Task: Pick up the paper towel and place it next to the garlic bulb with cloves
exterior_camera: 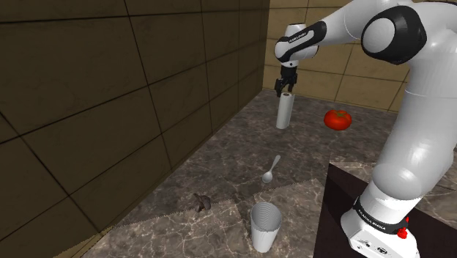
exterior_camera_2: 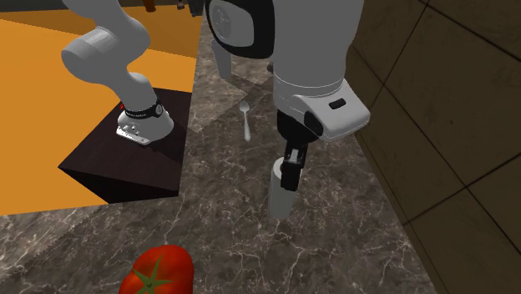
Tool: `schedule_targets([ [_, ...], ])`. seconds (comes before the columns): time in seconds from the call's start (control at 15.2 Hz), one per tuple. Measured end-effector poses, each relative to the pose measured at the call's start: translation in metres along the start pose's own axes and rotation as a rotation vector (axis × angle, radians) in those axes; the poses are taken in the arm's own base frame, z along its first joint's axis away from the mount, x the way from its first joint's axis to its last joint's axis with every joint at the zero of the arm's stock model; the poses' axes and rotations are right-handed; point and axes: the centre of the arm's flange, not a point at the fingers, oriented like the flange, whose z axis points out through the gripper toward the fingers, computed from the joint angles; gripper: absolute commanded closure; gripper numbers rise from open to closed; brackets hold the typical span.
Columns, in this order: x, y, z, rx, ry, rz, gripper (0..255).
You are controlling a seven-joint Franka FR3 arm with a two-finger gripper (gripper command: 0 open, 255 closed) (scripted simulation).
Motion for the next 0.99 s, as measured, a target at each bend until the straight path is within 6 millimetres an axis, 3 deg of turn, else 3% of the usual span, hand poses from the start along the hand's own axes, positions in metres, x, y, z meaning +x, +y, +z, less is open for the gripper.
schedule_targets([
  [0.33,0.001,0.002,0.025,0.0,0.0,0.0,0],
  [0.73,0.001,0.001,0.029,0.0,0.001,0.0,0],
  [0.79,0.001,0.001,0.029,0.0,0.001,0.0,255],
  [0.99,0.002,0.001,0.028,0.0,0.002,-0.001,255],
])
